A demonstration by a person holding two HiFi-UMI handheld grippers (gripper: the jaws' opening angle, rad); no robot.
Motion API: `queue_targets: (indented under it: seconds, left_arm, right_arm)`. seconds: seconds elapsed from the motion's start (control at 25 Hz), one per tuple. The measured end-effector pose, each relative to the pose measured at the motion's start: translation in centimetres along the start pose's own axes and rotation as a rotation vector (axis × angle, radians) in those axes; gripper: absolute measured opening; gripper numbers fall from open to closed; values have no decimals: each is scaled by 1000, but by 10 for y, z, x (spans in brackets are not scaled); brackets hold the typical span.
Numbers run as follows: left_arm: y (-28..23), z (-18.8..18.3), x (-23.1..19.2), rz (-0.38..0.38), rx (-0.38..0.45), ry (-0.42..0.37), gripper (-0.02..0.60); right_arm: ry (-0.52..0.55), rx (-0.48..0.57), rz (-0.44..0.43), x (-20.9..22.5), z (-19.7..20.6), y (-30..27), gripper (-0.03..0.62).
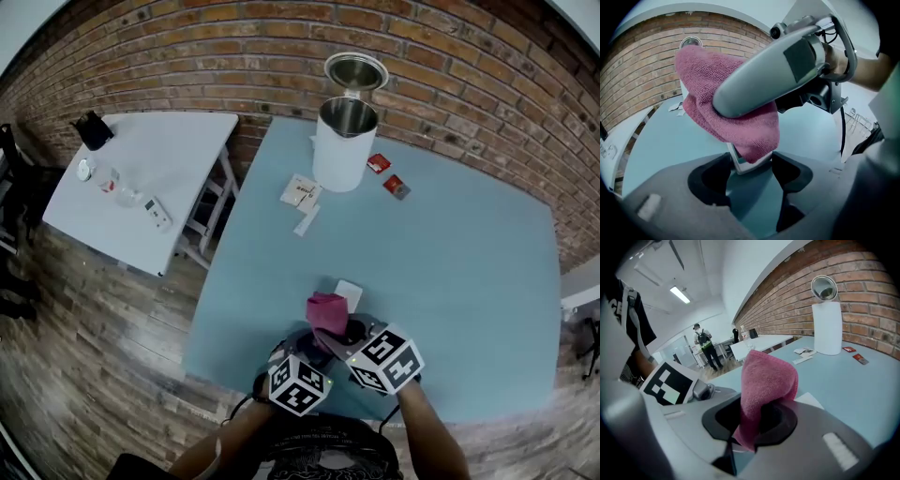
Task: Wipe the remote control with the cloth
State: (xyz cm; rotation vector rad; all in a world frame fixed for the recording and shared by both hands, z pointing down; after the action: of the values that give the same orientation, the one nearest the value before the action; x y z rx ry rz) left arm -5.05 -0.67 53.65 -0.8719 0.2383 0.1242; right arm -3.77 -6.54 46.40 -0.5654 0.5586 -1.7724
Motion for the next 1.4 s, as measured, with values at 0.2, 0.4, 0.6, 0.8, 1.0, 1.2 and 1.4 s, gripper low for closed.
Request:
queue_targets:
  seconds: [0.2,0.4,0.6,0.8,1.0,1.2,1.4]
  left_arm:
    - [-1,0,-2,16,-12,-9,268]
    - [-1,-1,-1,-34,-36,27,275]
    - [0,-1,4,-134,-16,165,285]
    - [-2,-1,10,-215,-7,223,285]
    - [-2,0,10,-241,-1,242,285]
    - [-1,2,8,-196,-5,221,266]
    - [1,2,2,-132,-37,164,251]
  right_arm:
    - [-18,36,-103,-5,8,-9,69]
    - [-57,38,-105,5,22,-14,69]
    - [-77,24,-80,9,30,-18,69]
    - [-80,14,-62,9,34,-20,69]
    - [-78,21,-68,10,34,-20,69]
    - [-138,54,-41,20,37,-15,69]
    - [-204,90,-6,34,39,-9,69]
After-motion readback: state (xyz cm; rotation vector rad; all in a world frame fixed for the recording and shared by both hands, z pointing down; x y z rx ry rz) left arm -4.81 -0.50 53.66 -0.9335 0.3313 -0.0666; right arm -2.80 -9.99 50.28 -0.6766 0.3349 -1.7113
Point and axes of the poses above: the fingertips, and each gripper's own axes: y backward along the fingers, x to its right, z out of its underside, the point moved 6 cm from there along y, backward along the fingers, and after that the axes turned 15 degrees about y, right-handed, at the moved point
